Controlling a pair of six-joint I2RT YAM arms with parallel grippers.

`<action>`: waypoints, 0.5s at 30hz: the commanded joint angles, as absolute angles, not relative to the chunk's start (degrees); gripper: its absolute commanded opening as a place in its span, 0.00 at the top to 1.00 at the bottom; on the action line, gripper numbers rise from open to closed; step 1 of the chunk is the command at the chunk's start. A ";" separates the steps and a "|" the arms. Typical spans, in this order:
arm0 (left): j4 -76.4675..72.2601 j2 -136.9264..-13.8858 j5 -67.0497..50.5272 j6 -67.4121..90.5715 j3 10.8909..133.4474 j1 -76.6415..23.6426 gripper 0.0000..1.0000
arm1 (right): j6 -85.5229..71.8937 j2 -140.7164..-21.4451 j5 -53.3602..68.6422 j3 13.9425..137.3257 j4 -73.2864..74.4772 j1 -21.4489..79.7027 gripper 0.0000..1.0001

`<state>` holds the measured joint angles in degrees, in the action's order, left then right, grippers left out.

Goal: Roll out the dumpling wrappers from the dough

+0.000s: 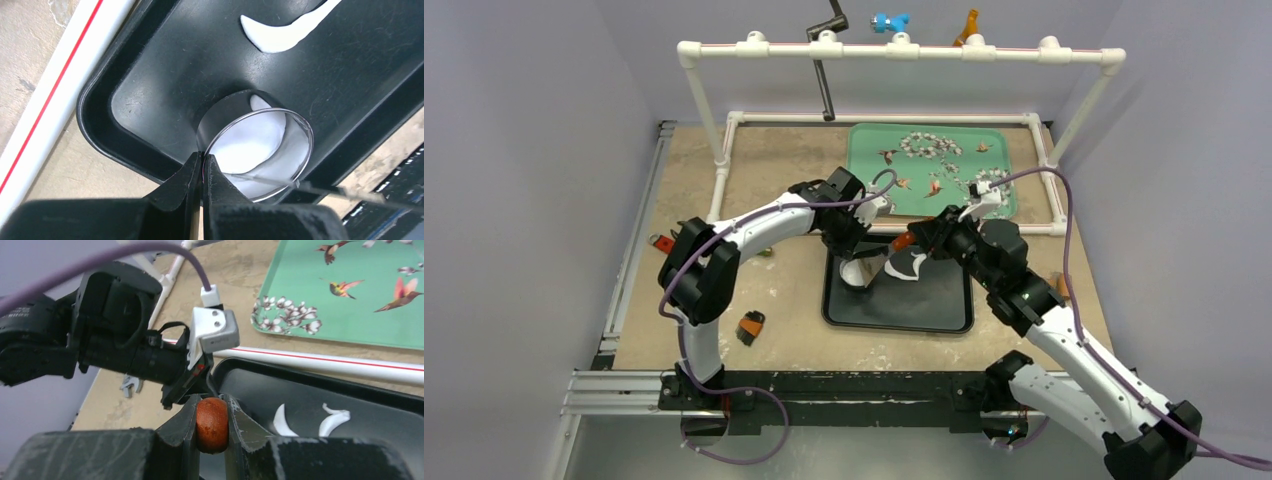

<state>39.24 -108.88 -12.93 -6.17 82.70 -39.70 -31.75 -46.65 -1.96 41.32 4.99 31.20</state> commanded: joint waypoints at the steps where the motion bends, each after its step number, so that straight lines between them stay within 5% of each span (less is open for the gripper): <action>1: 39.82 -108.36 -19.50 0.30 84.58 -37.75 1.00 | -38.33 -41.05 -6.00 35.74 -7.01 34.02 1.00; 15: 39.22 -107.46 -21.80 4.16 82.71 -37.55 1.00 | -26.40 -40.71 -14.62 26.35 -26.64 39.96 1.00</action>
<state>39.46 -108.90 -18.46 2.28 82.56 -37.56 -32.42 -40.38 -11.38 27.42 -14.48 38.98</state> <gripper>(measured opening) 0.014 0.145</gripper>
